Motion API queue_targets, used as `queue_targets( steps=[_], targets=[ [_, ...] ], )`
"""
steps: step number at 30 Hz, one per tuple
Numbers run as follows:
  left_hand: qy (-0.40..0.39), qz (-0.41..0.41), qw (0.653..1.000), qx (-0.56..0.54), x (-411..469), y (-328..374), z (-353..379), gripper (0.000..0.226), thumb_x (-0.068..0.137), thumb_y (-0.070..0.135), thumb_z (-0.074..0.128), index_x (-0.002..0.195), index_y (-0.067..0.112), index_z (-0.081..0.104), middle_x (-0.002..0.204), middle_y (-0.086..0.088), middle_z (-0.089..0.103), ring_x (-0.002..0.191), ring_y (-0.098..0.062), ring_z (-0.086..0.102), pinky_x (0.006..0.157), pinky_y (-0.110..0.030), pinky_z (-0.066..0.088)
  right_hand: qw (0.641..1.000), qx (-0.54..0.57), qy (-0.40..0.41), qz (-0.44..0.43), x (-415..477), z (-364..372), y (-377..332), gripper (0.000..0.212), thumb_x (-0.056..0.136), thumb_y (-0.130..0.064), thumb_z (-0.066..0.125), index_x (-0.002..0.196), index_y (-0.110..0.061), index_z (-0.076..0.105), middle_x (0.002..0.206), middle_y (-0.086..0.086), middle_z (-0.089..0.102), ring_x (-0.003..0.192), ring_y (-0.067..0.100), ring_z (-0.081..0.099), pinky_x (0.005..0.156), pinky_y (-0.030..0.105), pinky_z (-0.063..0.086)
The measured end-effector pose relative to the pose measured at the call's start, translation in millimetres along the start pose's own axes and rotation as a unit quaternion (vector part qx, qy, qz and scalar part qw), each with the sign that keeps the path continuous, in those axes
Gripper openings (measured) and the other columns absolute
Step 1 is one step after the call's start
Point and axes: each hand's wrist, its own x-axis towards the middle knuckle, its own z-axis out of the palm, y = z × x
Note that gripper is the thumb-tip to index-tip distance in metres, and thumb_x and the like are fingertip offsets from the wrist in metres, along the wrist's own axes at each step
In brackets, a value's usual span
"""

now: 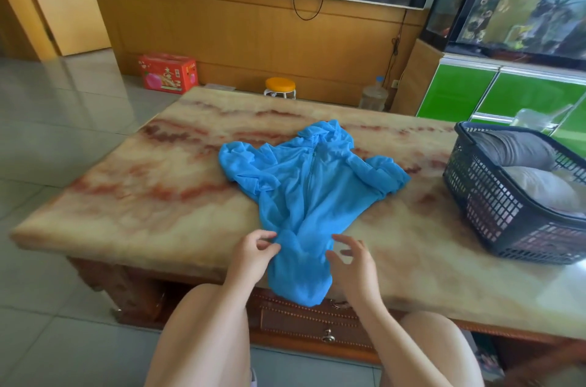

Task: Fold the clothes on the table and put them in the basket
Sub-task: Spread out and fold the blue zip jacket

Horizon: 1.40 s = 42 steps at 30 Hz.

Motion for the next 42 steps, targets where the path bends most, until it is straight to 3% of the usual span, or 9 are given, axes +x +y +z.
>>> queue_targets(
  steps=[3,7,11,15,18,24,32,37,42],
  targets=[
    [0.044,0.024,0.997,-0.062,-4,6,-1,0.022,0.091,0.006,0.057,0.109,0.018,0.062,0.085,0.003,0.06,0.079,-0.01,0.058,0.072,-0.022,0.047,0.998,-0.007,-0.012,0.056,12,-4,2,0.041,0.087,-0.025,0.067,0.125,-0.02,0.053,0.11,-0.003,0.06,0.096,0.012,0.057,0.072,0.025,0.042],
    [0.015,0.014,0.993,-0.118,-9,6,-3,0.029,0.092,-0.001,0.049,0.098,0.023,0.065,0.105,-0.001,0.065,0.1,-0.018,0.061,0.09,-0.038,0.051,0.995,0.046,-0.075,0.041,13,9,-4,0.038,0.085,-0.021,0.071,0.121,-0.015,0.06,0.087,-0.004,0.068,0.085,0.009,0.063,0.067,0.017,0.045],
    [0.008,0.023,0.996,-0.081,-10,1,-7,0.044,0.088,-0.005,0.046,0.086,0.03,0.071,0.102,-0.002,0.07,0.092,-0.03,0.065,0.086,-0.051,0.052,0.998,0.034,-0.042,0.023,9,18,2,0.033,0.083,-0.021,0.073,0.115,-0.02,0.065,0.109,0.003,0.056,0.089,0.012,0.061,0.071,0.02,0.051],
    [-0.001,0.015,0.997,-0.072,-13,0,-9,0.048,0.087,-0.007,0.042,0.083,0.03,0.072,0.104,-0.002,0.069,0.091,-0.025,0.064,0.085,-0.05,0.052,0.997,0.047,-0.007,0.068,20,18,0,0.051,0.08,-0.035,0.075,0.126,-0.026,0.056,0.117,0.002,0.045,0.098,0.022,0.06,0.081,0.043,0.055],
    [-0.003,0.016,0.998,-0.065,-16,1,-10,0.049,0.087,-0.006,0.042,0.081,0.033,0.072,0.108,-0.001,0.069,0.101,-0.019,0.063,0.093,-0.043,0.051,0.997,-0.004,-0.046,0.067,26,25,-12,0.041,0.08,-0.033,0.074,0.118,-0.027,0.061,0.11,0.0,0.054,0.091,0.018,0.061,0.072,0.031,0.05],
    [0.029,-0.008,0.992,-0.124,-17,7,-13,0.018,0.067,0.038,0.069,0.075,0.022,0.07,0.086,0.004,0.069,0.087,-0.015,0.063,0.082,-0.033,0.05,1.0,-0.004,0.018,0.016,12,16,-19,0.012,0.087,-0.013,0.064,0.088,-0.023,0.072,0.089,-0.003,0.069,0.072,0.013,0.063,0.063,0.028,0.05],
    [0.165,0.044,0.981,-0.094,-16,6,-21,0.034,0.081,-0.007,0.05,0.104,0.016,0.062,0.098,0.001,0.064,0.063,-0.011,0.055,0.056,-0.016,0.045,0.987,-0.032,0.134,-0.082,-4,-51,-9,0.023,0.088,-0.001,0.057,0.08,-0.02,0.066,0.088,-0.007,0.055,0.075,0.009,0.056,0.056,0.018,0.043],
    [0.163,0.029,0.984,-0.058,-17,4,-19,0.024,0.086,-0.001,0.054,0.106,0.01,0.06,0.088,-0.001,0.06,0.057,-0.009,0.047,0.046,-0.012,0.037,0.984,-0.157,0.064,-0.046,-1,-40,8,0.024,0.085,-0.023,0.069,0.109,-0.023,0.064,0.123,-0.004,0.044,0.087,0.014,0.057,0.073,0.032,0.049],
    [0.144,0.041,0.989,0.013,-18,2,-19,0.021,0.078,0.004,0.071,0.094,0.009,0.058,0.099,-0.003,0.056,0.075,-0.014,0.054,0.056,-0.017,0.032,0.999,-0.001,-0.007,0.032,-8,-23,17,0.058,0.085,-0.014,0.069,0.137,-0.015,0.042,0.123,0.006,0.055,0.092,0.014,0.058,0.074,0.023,0.044]
  ],
)
